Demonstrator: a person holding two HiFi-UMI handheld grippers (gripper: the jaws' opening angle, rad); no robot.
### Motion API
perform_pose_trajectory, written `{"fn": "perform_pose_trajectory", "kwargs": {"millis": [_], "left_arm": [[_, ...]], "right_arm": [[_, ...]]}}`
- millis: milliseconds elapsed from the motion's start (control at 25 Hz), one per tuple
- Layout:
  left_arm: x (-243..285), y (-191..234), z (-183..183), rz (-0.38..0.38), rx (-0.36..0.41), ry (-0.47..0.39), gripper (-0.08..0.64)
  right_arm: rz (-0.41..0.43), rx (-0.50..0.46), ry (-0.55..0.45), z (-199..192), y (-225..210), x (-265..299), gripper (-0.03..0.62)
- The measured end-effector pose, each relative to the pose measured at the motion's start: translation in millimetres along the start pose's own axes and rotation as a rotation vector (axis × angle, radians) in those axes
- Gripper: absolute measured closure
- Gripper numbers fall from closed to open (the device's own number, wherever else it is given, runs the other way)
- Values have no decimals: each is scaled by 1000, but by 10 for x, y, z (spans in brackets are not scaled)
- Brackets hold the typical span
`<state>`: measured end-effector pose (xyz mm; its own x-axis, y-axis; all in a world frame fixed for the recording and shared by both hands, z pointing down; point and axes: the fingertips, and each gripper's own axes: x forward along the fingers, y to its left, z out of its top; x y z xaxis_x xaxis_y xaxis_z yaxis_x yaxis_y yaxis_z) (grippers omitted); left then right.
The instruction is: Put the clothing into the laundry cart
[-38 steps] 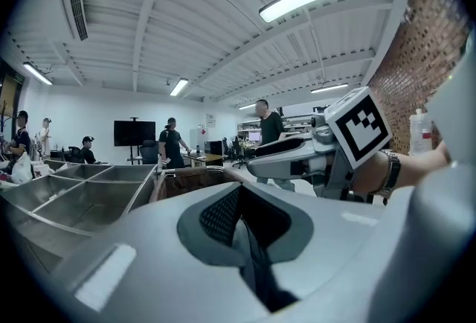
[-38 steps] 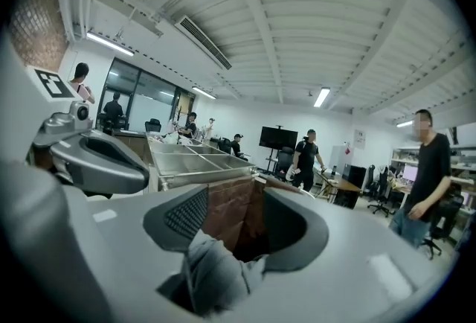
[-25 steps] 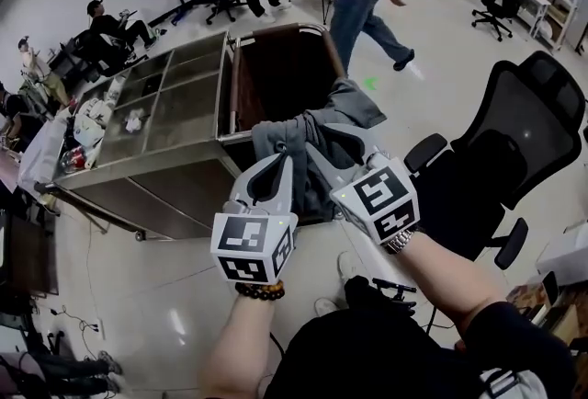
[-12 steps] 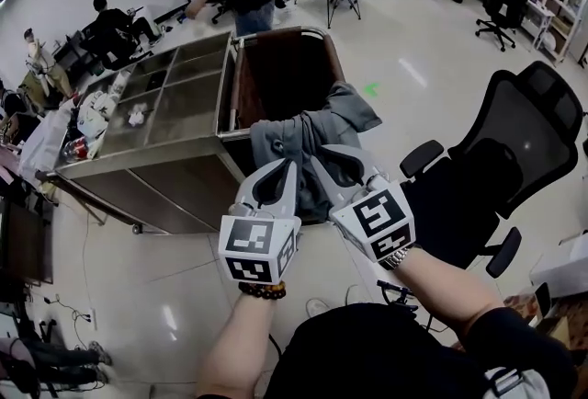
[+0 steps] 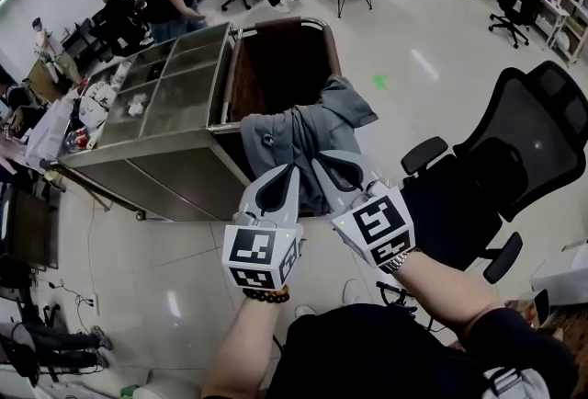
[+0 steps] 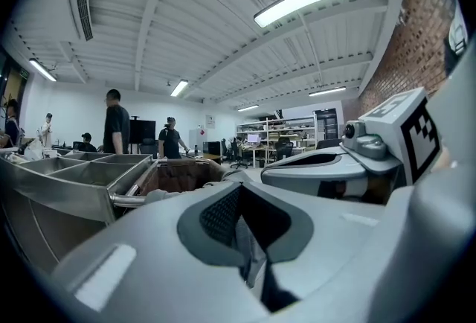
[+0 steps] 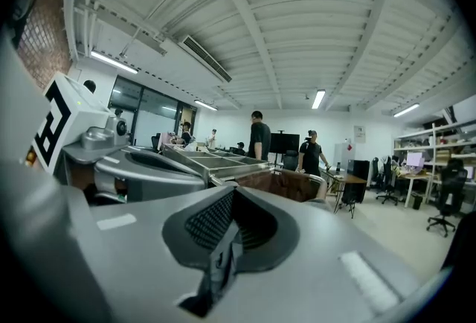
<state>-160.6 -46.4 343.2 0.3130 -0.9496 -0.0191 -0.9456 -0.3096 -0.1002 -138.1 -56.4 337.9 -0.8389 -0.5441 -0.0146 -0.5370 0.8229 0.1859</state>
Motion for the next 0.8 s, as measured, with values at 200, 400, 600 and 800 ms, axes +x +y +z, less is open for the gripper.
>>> {"fn": "perform_pose_trajectory", "kwargs": {"millis": [200, 400, 600, 800], "left_arm": [[-118, -29, 47, -29, 16, -3, 557], [-325, 30, 64, -55, 17, 1, 557], [-561, 73, 149, -75, 18, -9, 557], [-698, 110, 182, -81, 9, -19, 557]], "right_arm": [[-26, 5, -1, 50, 137, -47, 592], [-59, 7, 4, 111, 351, -74, 592], [-82, -5, 16, 227, 557, -105, 592], [-85, -20, 27, 267, 711, -116, 592]]}}
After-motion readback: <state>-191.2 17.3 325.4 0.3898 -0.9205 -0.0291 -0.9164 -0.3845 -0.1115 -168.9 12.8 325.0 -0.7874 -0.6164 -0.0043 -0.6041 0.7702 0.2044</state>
